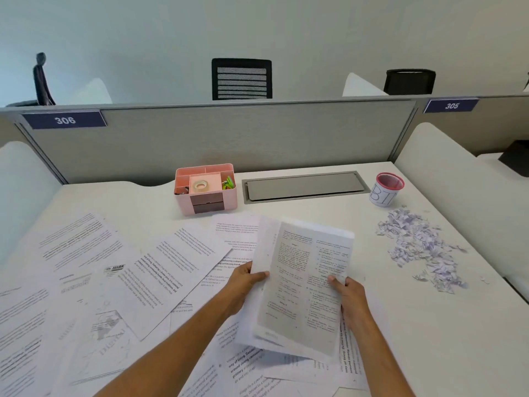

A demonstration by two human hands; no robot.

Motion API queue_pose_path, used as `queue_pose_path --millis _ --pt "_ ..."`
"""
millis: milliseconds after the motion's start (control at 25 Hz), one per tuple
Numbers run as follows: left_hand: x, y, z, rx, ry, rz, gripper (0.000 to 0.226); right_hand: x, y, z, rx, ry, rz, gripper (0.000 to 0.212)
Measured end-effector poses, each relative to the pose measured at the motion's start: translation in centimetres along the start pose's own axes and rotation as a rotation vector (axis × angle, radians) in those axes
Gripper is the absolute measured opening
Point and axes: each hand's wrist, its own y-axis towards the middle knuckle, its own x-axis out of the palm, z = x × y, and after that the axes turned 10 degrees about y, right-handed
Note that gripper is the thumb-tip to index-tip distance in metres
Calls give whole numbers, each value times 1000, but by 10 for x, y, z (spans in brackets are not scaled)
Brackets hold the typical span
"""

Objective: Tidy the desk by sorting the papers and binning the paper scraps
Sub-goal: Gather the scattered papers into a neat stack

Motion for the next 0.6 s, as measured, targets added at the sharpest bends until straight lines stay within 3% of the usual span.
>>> queue_pose_path --millis 400,600 --pt "-17 4 9 -31 81 -3 29 -6 2 1 35 0 -211 28" --pt "-17 3 16 33 100 0 39 2 3 -6 30 64 -250 47"
